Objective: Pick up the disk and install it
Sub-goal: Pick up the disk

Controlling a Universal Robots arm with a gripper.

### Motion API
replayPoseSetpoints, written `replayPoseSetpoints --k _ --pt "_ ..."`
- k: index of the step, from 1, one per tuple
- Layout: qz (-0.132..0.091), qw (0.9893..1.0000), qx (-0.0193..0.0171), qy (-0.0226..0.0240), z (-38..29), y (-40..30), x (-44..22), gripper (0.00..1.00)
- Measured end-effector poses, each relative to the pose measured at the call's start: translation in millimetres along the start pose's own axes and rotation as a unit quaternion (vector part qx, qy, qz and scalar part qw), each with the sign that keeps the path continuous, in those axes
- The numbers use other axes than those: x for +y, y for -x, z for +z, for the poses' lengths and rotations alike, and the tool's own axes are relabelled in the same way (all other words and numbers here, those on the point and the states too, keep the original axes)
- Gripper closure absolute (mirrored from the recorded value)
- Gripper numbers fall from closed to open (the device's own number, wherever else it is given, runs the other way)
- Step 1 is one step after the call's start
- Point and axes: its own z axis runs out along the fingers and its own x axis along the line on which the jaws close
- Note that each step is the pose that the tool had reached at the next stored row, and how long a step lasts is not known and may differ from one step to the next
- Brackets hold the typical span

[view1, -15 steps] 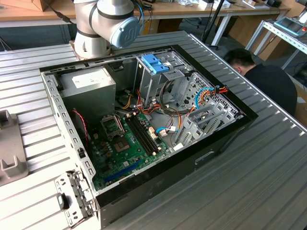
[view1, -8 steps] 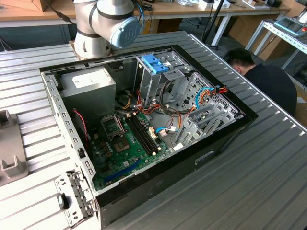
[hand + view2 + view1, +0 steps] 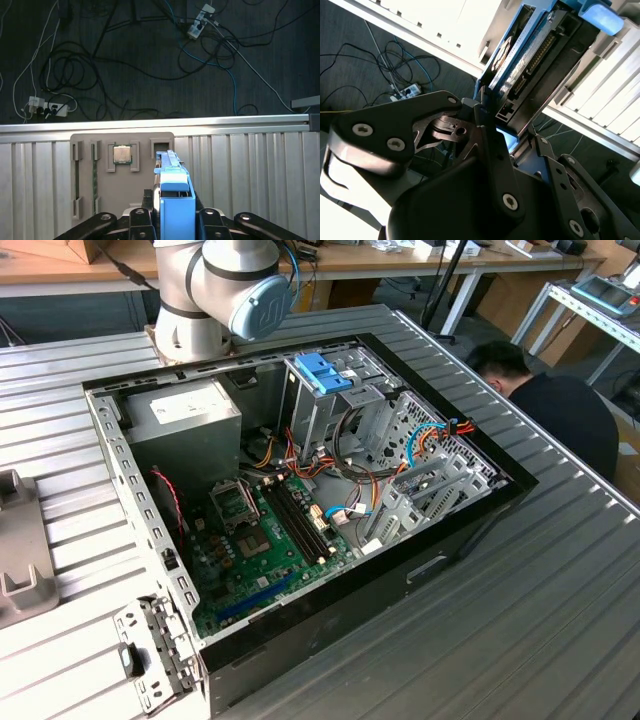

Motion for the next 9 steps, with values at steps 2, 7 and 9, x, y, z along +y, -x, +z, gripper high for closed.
replayPoseSetpoints --k 2,7,9 --pt "0.0 1.0 0.0 0.0 -0.9 0.0 0.1 0.63" --pt "0.0 1.0 0.0 0.0 -2.4 0.1 0.1 0.63" --pt "0.0 1.0 0.0 0.0 -2.9 0.1 0.1 0.63"
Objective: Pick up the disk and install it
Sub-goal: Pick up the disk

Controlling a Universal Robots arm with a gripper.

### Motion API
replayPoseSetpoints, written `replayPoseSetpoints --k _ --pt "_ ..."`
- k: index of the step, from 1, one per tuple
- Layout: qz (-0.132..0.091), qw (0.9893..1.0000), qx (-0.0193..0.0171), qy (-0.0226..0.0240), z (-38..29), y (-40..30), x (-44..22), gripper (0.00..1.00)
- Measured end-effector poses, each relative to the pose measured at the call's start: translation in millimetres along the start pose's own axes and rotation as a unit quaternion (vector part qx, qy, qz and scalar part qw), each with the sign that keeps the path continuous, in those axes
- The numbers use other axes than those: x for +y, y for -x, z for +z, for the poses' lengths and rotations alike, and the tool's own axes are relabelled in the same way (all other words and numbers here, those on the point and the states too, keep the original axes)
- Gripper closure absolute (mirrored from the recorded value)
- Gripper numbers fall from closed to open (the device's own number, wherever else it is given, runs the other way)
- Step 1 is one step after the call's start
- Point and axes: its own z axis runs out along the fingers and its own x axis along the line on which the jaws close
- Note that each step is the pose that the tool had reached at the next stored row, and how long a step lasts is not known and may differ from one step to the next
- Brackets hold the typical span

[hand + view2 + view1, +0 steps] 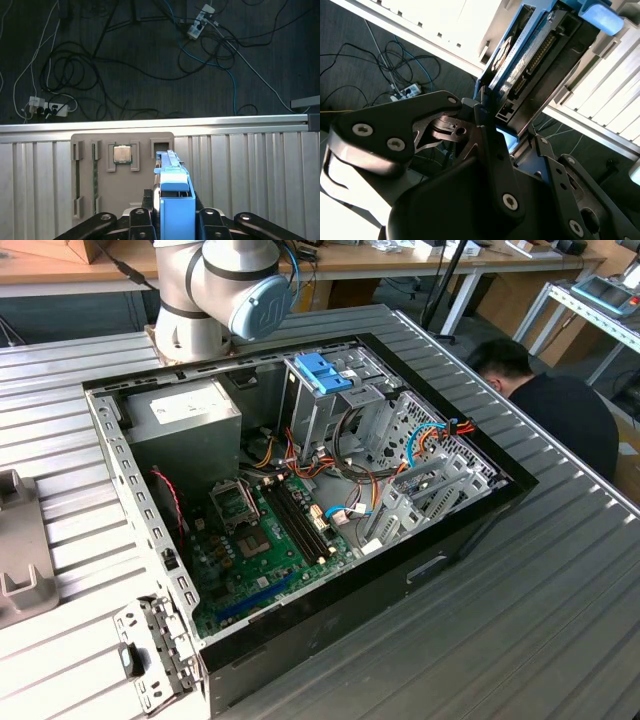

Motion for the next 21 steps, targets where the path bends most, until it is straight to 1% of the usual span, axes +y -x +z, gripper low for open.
replayPoseSetpoints --k 21 --pt "0.0 1.0 0.0 0.0 -4.9 0.1 0.2 0.63"
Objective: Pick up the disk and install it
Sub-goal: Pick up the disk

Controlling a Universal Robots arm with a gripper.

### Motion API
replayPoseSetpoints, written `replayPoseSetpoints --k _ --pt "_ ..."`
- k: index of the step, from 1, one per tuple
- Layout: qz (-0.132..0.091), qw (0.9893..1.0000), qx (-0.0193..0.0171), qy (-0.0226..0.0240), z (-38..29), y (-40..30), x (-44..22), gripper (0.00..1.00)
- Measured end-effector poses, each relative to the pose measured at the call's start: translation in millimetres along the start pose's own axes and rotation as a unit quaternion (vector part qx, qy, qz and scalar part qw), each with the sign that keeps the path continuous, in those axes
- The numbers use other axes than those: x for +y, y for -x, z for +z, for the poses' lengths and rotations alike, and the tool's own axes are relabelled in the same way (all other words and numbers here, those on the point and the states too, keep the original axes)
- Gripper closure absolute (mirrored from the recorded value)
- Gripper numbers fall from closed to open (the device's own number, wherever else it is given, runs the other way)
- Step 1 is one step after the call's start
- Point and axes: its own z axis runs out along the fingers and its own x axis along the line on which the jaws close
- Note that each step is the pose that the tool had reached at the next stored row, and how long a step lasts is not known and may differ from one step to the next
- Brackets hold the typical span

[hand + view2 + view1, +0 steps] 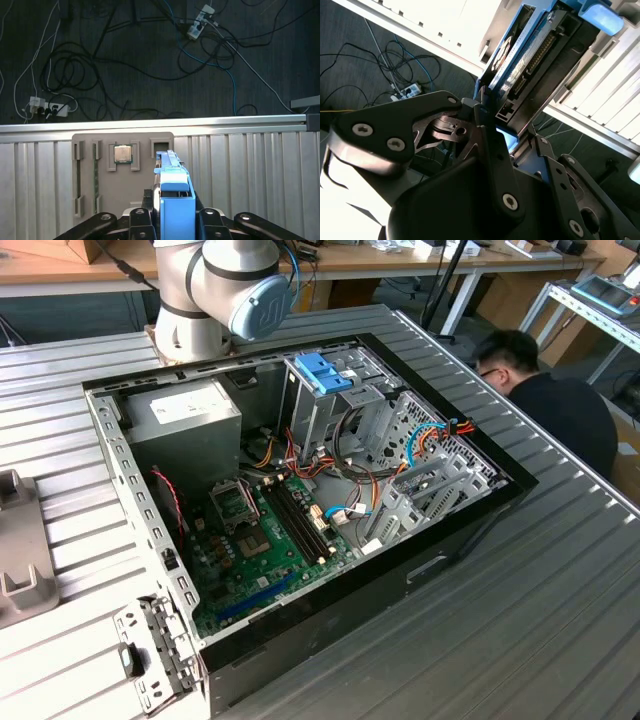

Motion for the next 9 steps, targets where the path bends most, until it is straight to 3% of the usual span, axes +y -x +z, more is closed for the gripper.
replayPoseSetpoints --k 9 --pt "0.0 1.0 0.0 0.0 -2.1 0.0 0.1 0.63"
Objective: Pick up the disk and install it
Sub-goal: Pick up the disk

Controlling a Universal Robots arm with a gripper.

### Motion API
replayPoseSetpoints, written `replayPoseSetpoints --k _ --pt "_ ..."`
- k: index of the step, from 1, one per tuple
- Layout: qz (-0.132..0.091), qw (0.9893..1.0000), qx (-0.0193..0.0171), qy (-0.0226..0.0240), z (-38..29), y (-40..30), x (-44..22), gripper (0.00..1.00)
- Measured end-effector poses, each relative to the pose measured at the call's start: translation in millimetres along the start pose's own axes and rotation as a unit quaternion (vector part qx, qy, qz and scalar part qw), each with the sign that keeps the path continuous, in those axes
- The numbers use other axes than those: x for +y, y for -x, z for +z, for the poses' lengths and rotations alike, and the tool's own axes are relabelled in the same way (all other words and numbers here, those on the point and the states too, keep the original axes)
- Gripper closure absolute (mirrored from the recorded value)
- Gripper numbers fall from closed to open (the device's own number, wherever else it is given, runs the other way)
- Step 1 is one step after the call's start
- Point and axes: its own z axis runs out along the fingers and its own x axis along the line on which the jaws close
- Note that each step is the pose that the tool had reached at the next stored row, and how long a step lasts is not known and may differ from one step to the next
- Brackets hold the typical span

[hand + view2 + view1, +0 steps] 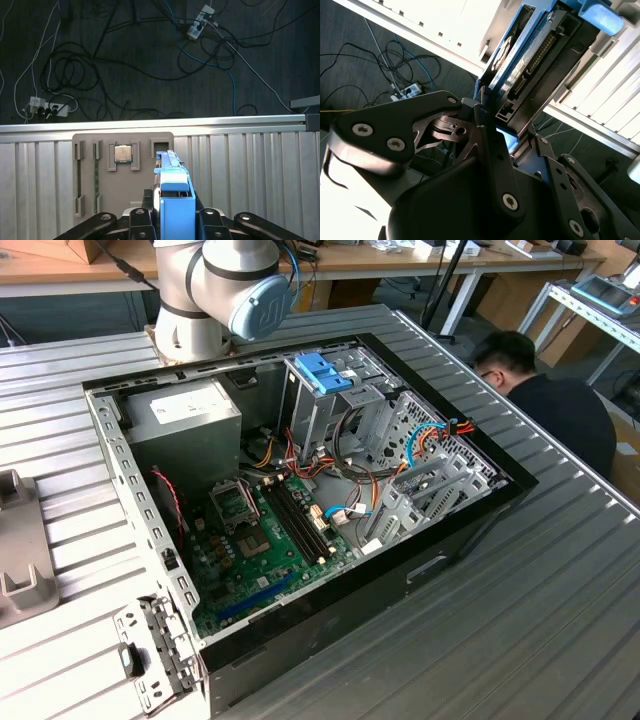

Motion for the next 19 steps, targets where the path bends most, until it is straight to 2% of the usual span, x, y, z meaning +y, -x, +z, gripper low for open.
replayPoseSetpoints --k 19 --pt "0.0 1.0 0.0 0.0 -5.8 0.1 0.3 0.63"
